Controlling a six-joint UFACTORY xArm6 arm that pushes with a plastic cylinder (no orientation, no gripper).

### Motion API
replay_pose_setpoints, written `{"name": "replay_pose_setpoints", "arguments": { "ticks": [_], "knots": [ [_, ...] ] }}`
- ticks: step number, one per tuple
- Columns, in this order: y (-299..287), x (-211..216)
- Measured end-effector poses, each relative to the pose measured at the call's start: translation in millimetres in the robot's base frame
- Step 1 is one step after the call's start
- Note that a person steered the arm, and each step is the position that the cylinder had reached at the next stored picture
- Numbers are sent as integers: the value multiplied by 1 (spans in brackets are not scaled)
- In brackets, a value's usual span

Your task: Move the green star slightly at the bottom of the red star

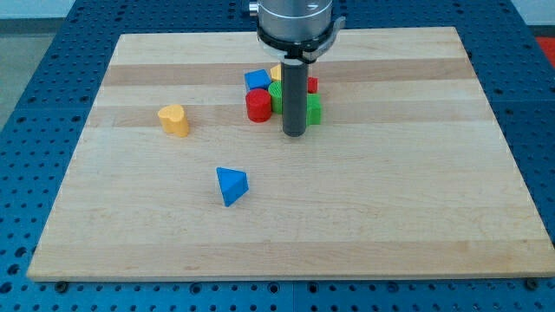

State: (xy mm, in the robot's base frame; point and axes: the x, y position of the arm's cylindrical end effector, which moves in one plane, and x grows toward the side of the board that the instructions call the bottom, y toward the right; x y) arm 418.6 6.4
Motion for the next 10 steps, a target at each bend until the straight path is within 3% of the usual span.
{"name": "replay_pose_setpoints", "arguments": {
  "ticks": [10],
  "knots": [
    [40,-9]
  ]
}}
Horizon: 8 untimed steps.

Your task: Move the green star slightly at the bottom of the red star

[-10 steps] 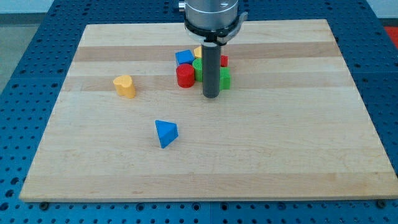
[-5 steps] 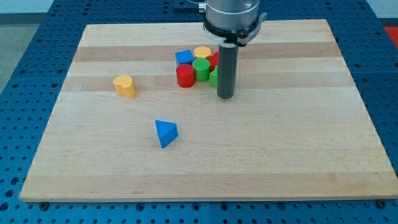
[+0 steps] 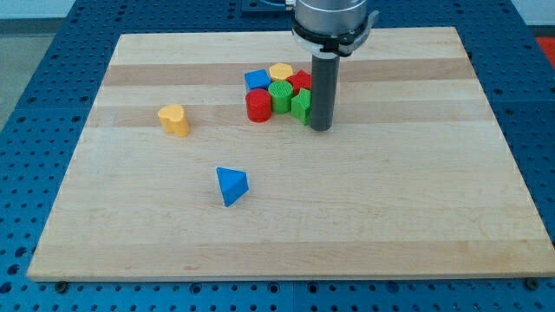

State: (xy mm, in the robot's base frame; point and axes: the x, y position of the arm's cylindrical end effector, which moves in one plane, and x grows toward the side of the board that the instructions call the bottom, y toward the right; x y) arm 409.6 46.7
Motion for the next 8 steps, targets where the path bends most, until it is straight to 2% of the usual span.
{"name": "replay_pose_setpoints", "arguments": {
  "ticks": [5,7,8],
  "knots": [
    [10,-18],
    [12,-17],
    [15,-2]
  ]
}}
